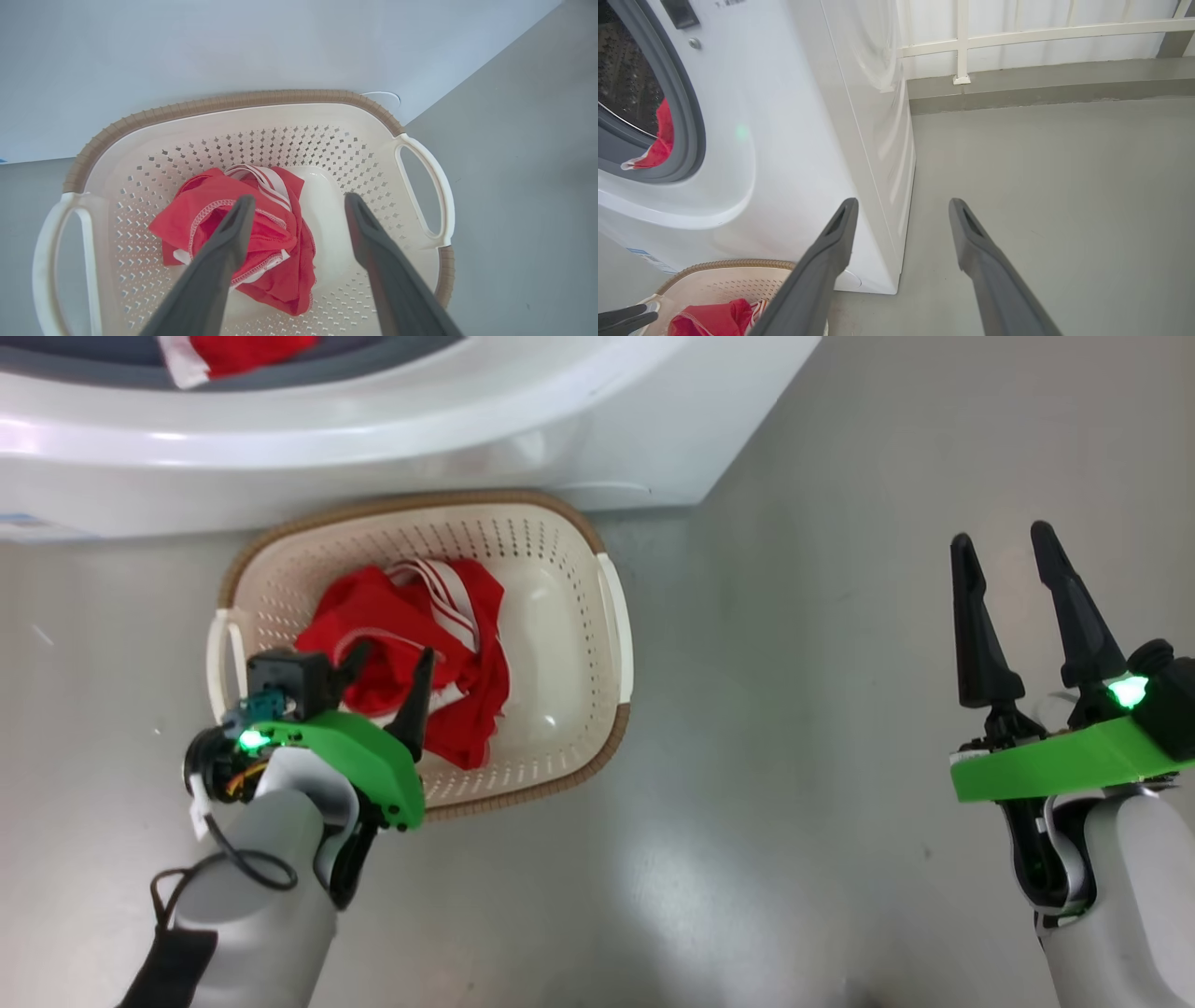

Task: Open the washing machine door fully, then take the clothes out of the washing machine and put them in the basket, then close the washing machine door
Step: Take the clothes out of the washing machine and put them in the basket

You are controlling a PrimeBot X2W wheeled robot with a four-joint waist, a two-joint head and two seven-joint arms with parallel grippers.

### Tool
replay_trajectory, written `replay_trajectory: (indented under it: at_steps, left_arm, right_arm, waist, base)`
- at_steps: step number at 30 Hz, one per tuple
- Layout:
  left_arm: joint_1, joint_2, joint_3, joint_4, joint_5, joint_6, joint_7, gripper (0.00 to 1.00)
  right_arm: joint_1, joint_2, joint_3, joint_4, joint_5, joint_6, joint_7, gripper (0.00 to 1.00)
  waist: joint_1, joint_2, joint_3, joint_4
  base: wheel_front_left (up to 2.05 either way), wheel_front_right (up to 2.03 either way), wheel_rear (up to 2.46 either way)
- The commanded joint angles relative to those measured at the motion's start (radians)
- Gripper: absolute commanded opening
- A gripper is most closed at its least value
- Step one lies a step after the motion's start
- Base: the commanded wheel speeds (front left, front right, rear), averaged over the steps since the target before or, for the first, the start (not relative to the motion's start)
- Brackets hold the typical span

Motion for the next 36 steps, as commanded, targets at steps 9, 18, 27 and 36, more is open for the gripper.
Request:
replay_trajectory:
  at_steps: [9,18,27,36]
  left_arm:
    - [0.162,0.034,0.181,-0.182,0.134,0.005,-0.009,1.0]
    - [0.311,0.017,0.338,-0.366,0.262,0.002,-0.009,1.0]
    - [0.433,0.0,0.439,-0.539,0.349,-0.004,-0.009,1.0]
    - [0.568,-0.024,0.502,-0.708,0.41,-0.006,-0.009,1.0]
  right_arm:
    - [0.093,-0.026,0.011,0.006,-0.007,0.005,-0.006,1.0]
    - [0.169,-0.044,0.007,0.026,-0.001,0.005,-0.006,1.0]
    - [0.221,-0.056,-0.003,0.028,0.001,0.005,-0.006,1.0]
    - [0.301,-0.06,-0.027,0.02,0.002,0.005,-0.006,1.0]
  waist:
    - [0.0,0.0,-0.159,0.038]
    - [0.0,0.0,-0.269,0.059]
    - [0.0,0.0,-0.329,0.061]
    - [0.0,0.0,-0.398,0.07]
  base:
    - [0.0,0.0,0.0]
    - [0.0,0.0,0.0]
    - [0.0,0.0,0.0]
    - [0.0,0.0,0.0]
